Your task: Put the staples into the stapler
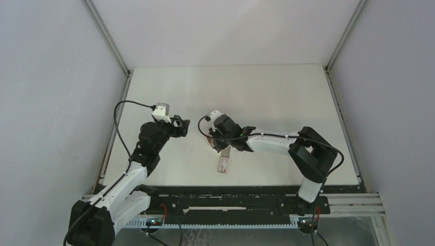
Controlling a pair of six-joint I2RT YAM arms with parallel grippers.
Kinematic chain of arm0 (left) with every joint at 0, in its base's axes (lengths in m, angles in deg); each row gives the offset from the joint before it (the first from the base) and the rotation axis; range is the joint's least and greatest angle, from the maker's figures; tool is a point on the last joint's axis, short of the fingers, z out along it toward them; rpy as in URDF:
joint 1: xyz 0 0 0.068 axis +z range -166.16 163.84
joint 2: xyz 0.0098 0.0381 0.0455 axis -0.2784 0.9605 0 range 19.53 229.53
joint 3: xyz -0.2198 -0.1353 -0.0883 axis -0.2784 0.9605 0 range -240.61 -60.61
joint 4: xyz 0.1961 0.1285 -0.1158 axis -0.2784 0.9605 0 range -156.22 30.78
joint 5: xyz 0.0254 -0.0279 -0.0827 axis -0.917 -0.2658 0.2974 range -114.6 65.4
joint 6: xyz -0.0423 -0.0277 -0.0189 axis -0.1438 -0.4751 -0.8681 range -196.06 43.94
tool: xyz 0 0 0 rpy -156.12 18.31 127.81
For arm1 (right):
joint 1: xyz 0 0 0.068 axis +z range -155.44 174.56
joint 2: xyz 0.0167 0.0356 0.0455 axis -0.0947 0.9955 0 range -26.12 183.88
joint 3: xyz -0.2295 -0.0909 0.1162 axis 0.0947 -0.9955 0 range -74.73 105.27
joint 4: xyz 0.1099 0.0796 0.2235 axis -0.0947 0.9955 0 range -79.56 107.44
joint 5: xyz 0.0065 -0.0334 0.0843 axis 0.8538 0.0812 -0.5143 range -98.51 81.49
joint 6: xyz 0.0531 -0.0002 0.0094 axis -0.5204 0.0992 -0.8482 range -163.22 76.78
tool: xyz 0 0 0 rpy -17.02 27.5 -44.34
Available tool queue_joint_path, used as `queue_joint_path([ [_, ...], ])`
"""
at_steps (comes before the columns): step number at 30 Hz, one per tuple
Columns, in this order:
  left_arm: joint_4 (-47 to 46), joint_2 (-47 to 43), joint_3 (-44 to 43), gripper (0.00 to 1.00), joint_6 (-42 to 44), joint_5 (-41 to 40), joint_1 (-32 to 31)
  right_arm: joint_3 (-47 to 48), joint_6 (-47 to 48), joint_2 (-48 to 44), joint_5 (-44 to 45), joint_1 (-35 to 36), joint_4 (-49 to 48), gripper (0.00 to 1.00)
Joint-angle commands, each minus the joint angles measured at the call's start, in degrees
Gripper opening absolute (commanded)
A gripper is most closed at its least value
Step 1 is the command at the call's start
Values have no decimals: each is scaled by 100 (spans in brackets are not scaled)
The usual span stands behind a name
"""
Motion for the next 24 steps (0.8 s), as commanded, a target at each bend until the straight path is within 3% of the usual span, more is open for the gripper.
queue_joint_path([
  [1,-142,-124,180,76,-81,-93,28,229,-23,90,236,93,-221,8],
  [24,-142,-103,180,76,-85,-97,33,311,-10,281,90,128,-203,8],
])
